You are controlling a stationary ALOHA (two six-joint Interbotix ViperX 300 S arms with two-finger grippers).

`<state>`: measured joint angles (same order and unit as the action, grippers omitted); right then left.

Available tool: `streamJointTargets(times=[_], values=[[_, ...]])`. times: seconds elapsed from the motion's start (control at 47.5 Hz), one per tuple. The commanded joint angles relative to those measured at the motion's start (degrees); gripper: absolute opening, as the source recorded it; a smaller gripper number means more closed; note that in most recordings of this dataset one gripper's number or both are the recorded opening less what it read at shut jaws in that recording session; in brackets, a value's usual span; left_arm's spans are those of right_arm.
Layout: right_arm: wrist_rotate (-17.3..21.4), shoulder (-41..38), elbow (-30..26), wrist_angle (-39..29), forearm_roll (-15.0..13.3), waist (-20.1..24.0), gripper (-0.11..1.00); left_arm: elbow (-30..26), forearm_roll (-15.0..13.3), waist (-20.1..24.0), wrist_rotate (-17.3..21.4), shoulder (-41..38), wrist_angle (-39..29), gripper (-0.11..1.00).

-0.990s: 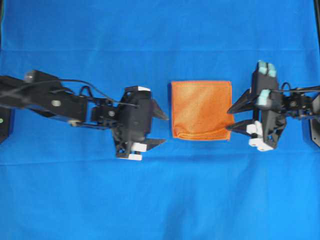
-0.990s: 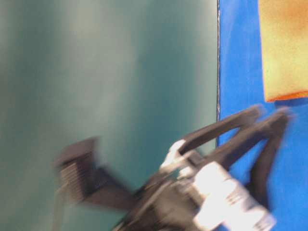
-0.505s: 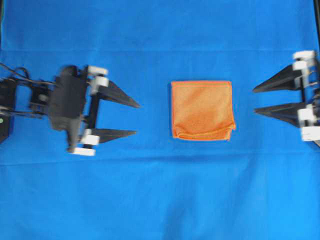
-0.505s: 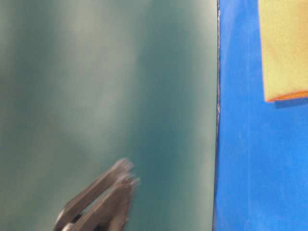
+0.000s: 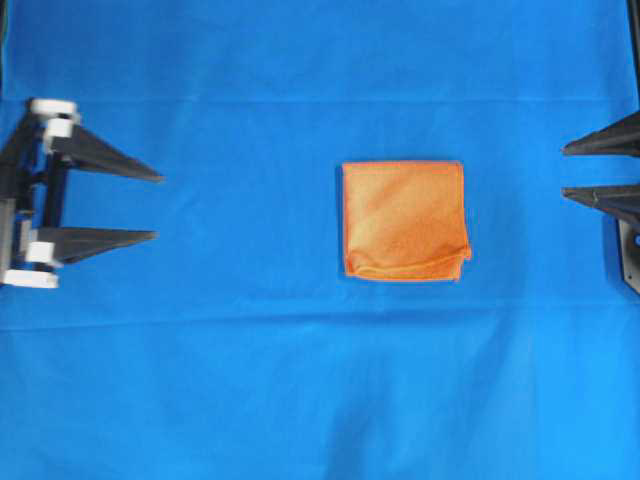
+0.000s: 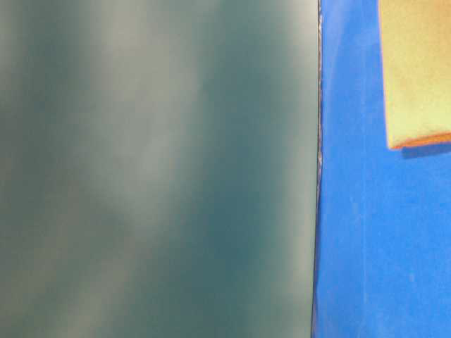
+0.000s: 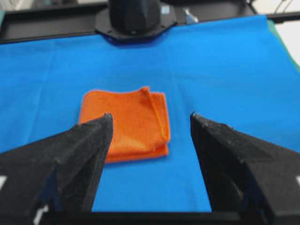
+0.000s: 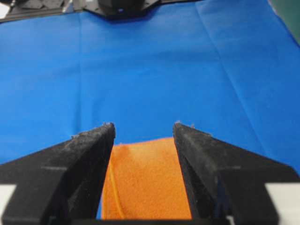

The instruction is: Fold a vertical towel.

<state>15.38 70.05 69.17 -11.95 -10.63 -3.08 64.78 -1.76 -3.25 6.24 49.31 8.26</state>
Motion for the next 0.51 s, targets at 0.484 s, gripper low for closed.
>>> streamJointTargets(times=[0.484], values=[[0.8, -4.1, 11.4, 18.9, 2.9, -2.9, 0.58, 18.2, -0.4, 4.8, -4.9, 23.3, 0.1, 0.64]])
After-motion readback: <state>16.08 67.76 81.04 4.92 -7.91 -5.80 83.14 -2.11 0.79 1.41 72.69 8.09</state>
